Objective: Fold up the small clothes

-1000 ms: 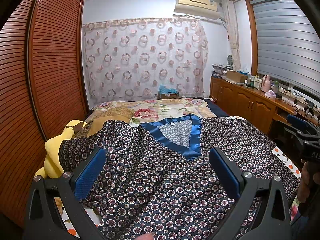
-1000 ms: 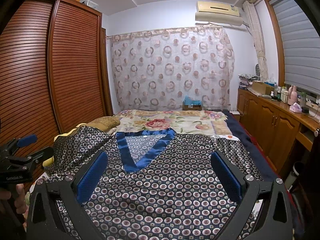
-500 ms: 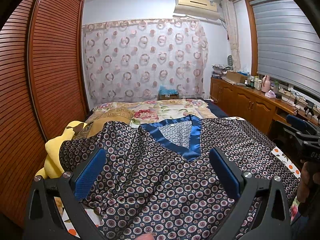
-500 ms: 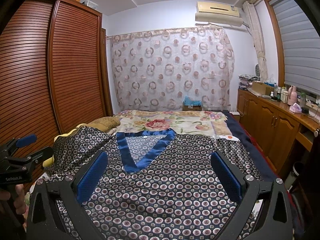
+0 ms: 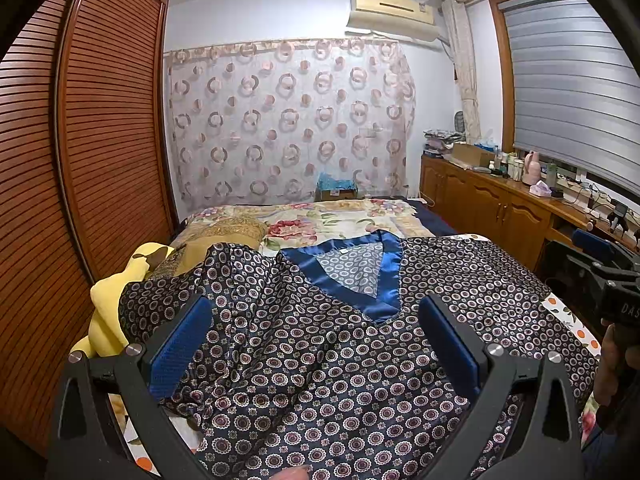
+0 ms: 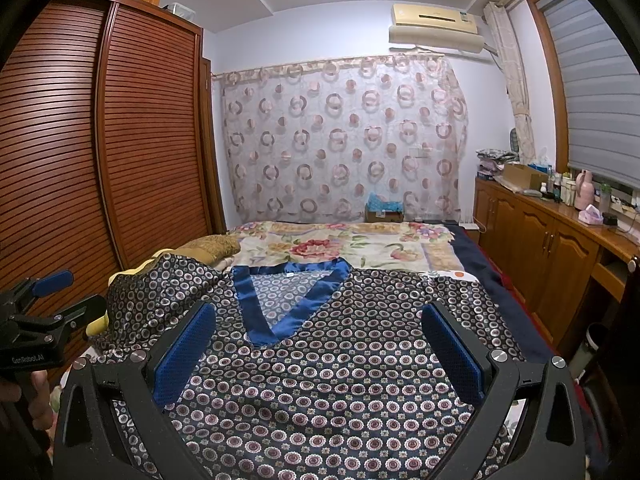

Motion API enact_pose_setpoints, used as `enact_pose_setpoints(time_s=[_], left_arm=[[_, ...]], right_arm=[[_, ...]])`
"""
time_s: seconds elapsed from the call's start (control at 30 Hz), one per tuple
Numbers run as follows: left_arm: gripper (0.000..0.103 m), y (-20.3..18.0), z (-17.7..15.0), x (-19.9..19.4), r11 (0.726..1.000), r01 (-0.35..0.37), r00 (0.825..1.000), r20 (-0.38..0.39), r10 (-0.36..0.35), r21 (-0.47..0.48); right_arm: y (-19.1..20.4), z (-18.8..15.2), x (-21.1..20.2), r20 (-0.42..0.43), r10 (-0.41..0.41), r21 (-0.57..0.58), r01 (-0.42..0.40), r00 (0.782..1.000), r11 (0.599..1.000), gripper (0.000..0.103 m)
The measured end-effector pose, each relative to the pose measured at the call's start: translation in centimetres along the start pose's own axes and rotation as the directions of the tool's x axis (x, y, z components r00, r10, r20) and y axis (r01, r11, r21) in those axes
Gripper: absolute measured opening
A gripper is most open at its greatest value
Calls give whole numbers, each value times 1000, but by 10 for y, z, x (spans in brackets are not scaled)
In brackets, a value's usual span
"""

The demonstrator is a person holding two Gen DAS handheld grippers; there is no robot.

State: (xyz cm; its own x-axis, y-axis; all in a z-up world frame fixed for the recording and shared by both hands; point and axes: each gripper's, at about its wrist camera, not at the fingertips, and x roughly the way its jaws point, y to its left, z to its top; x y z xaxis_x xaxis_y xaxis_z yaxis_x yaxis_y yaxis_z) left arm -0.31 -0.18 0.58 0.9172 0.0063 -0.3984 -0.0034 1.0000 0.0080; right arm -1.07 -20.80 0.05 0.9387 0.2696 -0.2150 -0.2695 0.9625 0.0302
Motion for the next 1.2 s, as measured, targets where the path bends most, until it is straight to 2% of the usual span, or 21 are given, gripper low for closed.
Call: enact_pose_setpoints(time_s=[0.63, 0.97, 1.2], left_arm=[[103, -6, 8, -12, 1000, 3, 1000, 0, -3, 0], [103, 1, 0, 1, 1000, 0, 1000, -20, -1, -11], [103, 8, -7, 14, 1000, -18, 999, -42, 17, -13]], right_arm=[[-1, 0, 3, -9, 2, 3, -2, 1000, 1000, 103], [-2, -1, 6, -16, 9, 7, -9, 1000, 1000, 103], [2, -5, 13, -34, 69, 7, -68, 997, 998, 103]])
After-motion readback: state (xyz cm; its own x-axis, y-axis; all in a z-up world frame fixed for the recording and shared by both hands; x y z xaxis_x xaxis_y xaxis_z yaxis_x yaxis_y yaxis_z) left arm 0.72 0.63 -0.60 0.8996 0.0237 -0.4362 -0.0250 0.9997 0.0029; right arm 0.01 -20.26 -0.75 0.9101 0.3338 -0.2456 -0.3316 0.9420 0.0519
